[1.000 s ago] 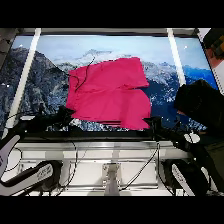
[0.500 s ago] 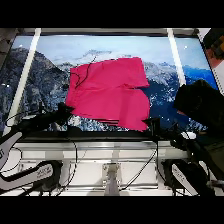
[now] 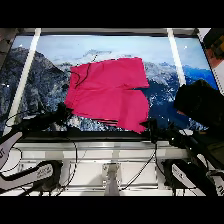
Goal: Fold the clothes and pants, and hang the long-sleeved shirts on hangers.
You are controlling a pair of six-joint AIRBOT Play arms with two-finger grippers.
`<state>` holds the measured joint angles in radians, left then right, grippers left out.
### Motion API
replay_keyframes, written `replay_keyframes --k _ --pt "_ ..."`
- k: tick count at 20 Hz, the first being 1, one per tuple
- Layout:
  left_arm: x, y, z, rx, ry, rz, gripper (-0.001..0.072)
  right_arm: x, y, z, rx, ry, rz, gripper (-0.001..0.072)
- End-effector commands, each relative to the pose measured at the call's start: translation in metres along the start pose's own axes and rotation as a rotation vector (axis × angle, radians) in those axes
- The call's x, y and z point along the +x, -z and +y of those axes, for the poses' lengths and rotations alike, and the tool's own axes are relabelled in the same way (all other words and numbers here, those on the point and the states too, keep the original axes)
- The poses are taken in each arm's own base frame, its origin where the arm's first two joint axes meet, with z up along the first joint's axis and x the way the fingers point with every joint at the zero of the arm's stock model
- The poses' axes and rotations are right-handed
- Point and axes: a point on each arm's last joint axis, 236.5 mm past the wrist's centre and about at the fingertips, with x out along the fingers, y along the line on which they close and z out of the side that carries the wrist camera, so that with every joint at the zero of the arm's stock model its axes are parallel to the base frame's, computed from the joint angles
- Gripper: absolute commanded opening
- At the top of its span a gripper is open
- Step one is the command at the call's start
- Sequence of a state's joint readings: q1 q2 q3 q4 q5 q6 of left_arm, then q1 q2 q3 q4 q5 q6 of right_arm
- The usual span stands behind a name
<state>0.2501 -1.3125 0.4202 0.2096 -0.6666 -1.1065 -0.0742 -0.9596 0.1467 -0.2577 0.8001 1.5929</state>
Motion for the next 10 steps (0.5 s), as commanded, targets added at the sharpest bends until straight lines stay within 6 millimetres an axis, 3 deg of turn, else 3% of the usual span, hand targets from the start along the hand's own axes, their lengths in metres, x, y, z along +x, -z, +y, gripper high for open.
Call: replay_keyframes --k 1,5,6,7,10 --pt "0.0 0.0 -0.001 0.022 0.003 0.001 0.0131 -0.006 0.017 0.026 -0.105 -0.035 0.076 0.0486" --pt "0.0 0.0 -0.001 0.022 0.003 0.001 0.0115 -0.015 0.04 0.033 -0.182 -0.029 0.161 0.0486" --pt "0.0 0.0 -0.001 0.022 0.003 0.001 0.0041 -0.018 0.046 0.036 -0.181 -0.037 0.176 0.0487" --pt "0.0 0.0 -0.001 0.022 0.003 0.001 0.0017 -0.021 0.053 0.037 -0.189 -0.042 0.196 0.0487" --pt "0.0 0.001 -0.001 0.036 0.005 0.005 0.0014 -0.029 0.062 0.023 -0.173 0.024 0.218 0.0487"
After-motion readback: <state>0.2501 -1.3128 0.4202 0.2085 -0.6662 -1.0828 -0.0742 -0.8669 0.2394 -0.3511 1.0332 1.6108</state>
